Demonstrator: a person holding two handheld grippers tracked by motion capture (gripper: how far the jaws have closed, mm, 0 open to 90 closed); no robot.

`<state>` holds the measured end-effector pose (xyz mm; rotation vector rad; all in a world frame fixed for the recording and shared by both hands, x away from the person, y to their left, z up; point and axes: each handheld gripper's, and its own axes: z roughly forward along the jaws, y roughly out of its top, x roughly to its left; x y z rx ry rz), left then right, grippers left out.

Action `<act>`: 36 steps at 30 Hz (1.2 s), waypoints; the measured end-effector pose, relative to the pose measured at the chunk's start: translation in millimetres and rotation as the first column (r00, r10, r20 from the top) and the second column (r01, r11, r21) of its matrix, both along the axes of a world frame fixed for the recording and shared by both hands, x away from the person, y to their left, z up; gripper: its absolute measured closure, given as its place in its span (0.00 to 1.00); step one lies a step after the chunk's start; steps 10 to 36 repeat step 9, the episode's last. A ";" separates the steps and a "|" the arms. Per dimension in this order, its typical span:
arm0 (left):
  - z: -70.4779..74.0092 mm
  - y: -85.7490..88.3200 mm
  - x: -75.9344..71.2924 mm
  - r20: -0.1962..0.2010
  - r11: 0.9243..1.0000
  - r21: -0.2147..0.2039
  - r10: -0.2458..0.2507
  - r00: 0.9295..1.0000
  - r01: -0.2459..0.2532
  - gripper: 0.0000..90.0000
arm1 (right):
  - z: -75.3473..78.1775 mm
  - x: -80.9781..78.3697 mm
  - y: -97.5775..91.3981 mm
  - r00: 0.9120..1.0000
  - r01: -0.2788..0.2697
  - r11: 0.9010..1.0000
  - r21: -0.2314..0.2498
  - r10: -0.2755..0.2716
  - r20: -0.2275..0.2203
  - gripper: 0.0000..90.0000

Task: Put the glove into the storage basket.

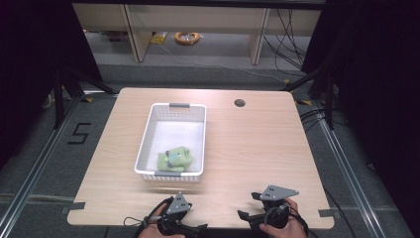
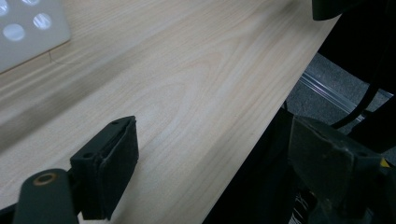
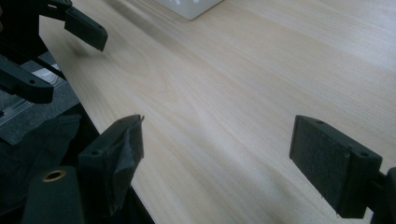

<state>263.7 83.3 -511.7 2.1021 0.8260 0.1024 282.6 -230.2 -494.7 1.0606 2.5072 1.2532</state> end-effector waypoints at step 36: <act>-0.6 -0.3 1.4 -0.008 0.999 -0.024 0.026 1.000 -0.026 0.18 | 0.0 1.8 -2.3 1.000 -0.009 1.000 0.006 0.009 0.004 0.21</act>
